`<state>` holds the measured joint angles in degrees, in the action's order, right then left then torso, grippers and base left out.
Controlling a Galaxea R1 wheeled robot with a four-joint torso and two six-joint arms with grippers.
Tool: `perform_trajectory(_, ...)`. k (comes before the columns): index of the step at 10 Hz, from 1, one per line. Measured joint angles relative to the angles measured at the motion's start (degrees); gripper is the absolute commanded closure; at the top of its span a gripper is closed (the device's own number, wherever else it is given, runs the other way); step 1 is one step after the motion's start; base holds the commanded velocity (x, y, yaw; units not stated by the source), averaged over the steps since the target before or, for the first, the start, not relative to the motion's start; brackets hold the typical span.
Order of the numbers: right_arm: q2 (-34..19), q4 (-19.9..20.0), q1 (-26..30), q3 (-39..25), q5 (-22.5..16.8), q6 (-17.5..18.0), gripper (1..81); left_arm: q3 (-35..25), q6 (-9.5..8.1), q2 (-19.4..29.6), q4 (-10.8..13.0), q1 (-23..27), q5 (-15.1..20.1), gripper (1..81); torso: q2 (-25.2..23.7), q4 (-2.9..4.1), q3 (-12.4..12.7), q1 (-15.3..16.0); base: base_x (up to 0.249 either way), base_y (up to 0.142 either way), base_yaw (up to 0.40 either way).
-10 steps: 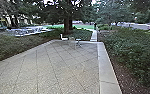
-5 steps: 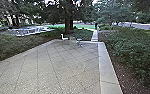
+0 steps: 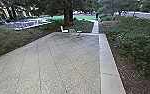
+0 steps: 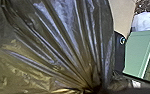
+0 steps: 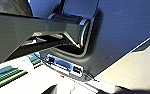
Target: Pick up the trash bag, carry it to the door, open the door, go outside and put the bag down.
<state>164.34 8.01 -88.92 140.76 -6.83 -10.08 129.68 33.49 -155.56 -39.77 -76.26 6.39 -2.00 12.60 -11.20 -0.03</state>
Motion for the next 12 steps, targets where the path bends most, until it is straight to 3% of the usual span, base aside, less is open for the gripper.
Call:
perform_trajectory(2, 0.6, 0.0, 0.3, 0.0, 0.5, 0.0, 1.0, -0.7, -0.17, 0.7, -3.9, 6.6, 3.0, 81.1, 0.0, 0.0, -3.9, 0.1, 0.0, 0.0, 0.0)
perform_trajectory(5, 0.4, 0.1, 0.8, 0.5, 0.9, 0.0, 1.0, 3.7, -0.2, 1.0, -8.8, 14.1, 9.9, 81.1, 0.1, 0.0, -9.5, 0.1, 0.0, 0.0, 0.0)
perform_trajectory(7, 0.5, 0.1, 1.1, 0.5, 1.0, 0.0, 1.0, 9.0, -0.33, 0.6, -10.8, 19.3, 15.5, 81.1, 0.1, 0.0, -10.8, 0.1, 0.0, 0.0, 0.0)
perform_trajectory(12, 0.7, 0.0, 1.2, 0.8, 1.2, 0.0, 1.0, 19.5, -0.35, -1.1, -13.8, 29.9, 28.6, 81.1, 0.1, 0.0, -10.8, 0.1, 0.0, 0.0, 0.0)
